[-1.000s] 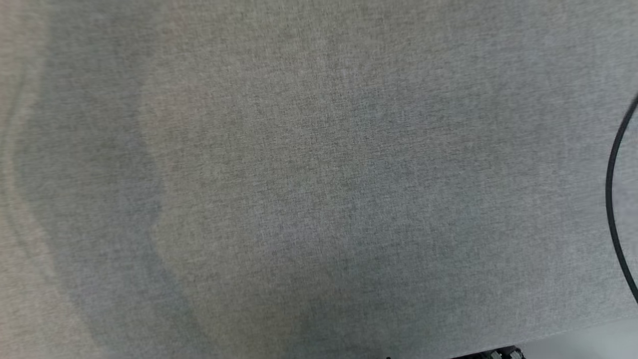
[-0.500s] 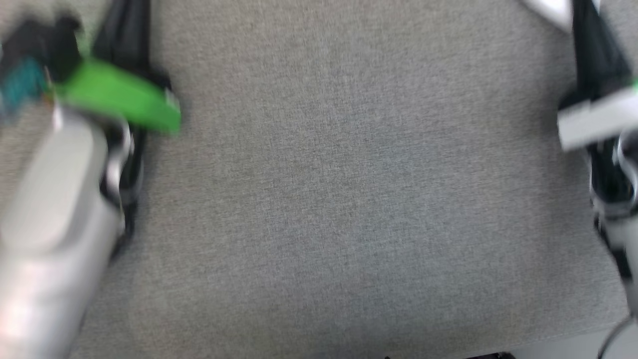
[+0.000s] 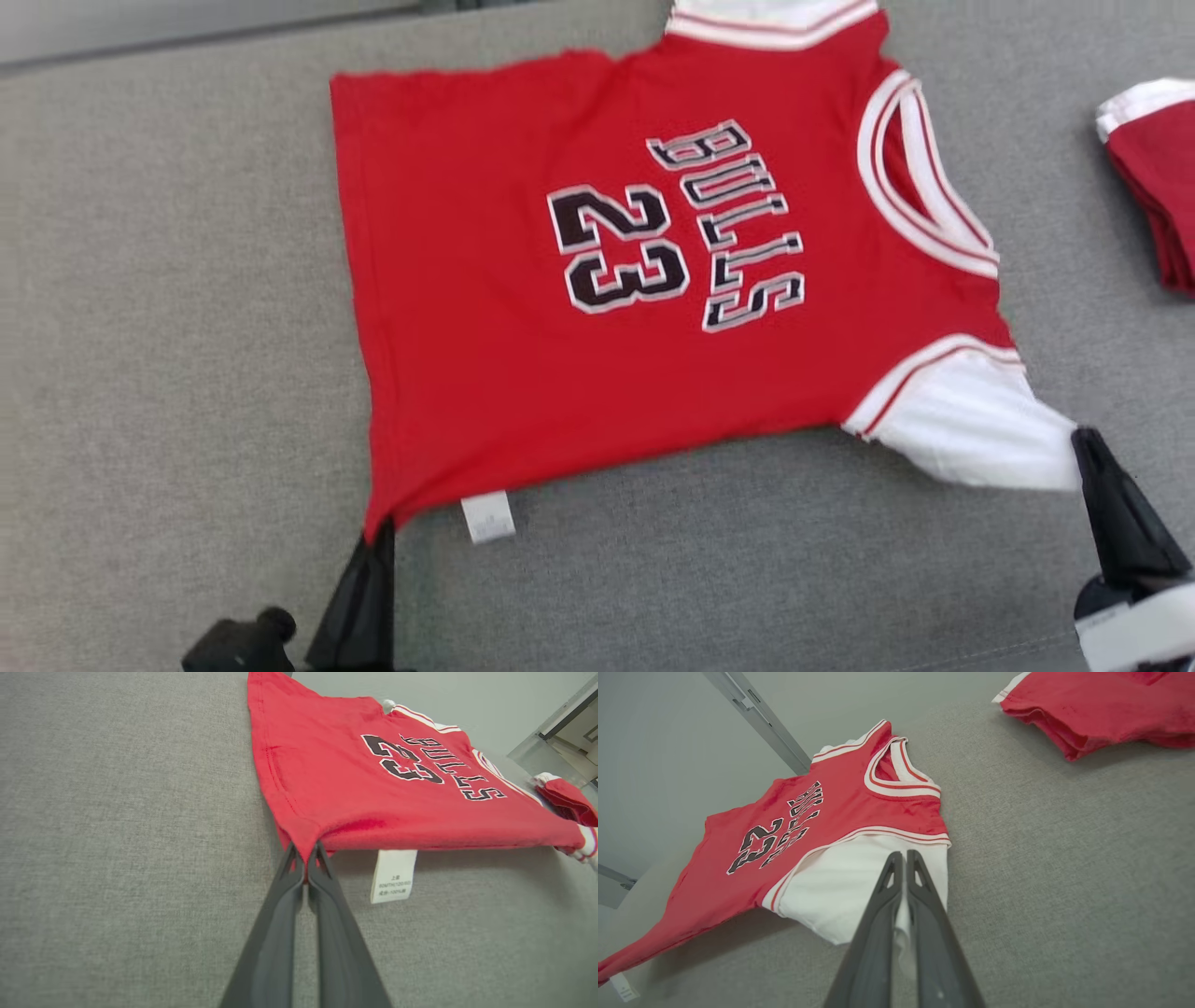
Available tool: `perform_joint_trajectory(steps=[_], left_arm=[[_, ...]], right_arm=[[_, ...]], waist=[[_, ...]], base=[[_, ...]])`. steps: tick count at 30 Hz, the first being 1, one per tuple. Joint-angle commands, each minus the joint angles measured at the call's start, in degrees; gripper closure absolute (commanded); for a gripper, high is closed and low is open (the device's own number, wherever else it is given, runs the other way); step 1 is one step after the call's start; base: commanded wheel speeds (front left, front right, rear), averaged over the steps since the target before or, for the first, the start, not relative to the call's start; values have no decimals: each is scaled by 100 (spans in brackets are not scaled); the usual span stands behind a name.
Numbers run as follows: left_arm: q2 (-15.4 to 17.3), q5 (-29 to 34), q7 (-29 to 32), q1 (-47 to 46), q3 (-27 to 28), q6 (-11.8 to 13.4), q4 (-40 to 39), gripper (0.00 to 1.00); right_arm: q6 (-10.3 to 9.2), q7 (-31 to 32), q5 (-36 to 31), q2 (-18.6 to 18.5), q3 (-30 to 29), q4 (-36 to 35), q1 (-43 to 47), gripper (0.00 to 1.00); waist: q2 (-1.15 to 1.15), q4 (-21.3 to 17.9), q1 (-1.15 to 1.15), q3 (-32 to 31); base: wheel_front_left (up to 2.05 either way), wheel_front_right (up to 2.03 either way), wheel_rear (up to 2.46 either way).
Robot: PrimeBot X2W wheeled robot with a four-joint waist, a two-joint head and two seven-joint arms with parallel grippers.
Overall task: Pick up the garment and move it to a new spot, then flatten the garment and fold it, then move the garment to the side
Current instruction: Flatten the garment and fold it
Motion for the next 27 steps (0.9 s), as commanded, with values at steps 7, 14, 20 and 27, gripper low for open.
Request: perform_joint_trajectory(steps=[7, 14, 20, 27], left_arm=[[-65, -132, 76, 771, -293, 147, -378, 100], [96, -5, 713, -74, -557, -238, -589, 100], [250, -118, 1379, -1106, -389, -449, -728, 100], [157, -376, 2164, -2062, -408, -667, -421, 100]], right_arm=[[-6, 354, -161, 655, -596, -560, 1461, 100], [-3, 795, -410, 413, -683, -688, 888, 100], [-3, 1769, -538, -405, -343, -357, -358, 100], [-4, 2781, -483, -1281, 9, 82, -1688, 100]], waist=[[0, 166, 1, -1093], [0, 242, 1, -429], [0, 374, 1, -32], [0, 610, 1, 266]], base=[[0, 0, 0], [0, 0, 0], [0, 0, 0], [0, 0, 0]])
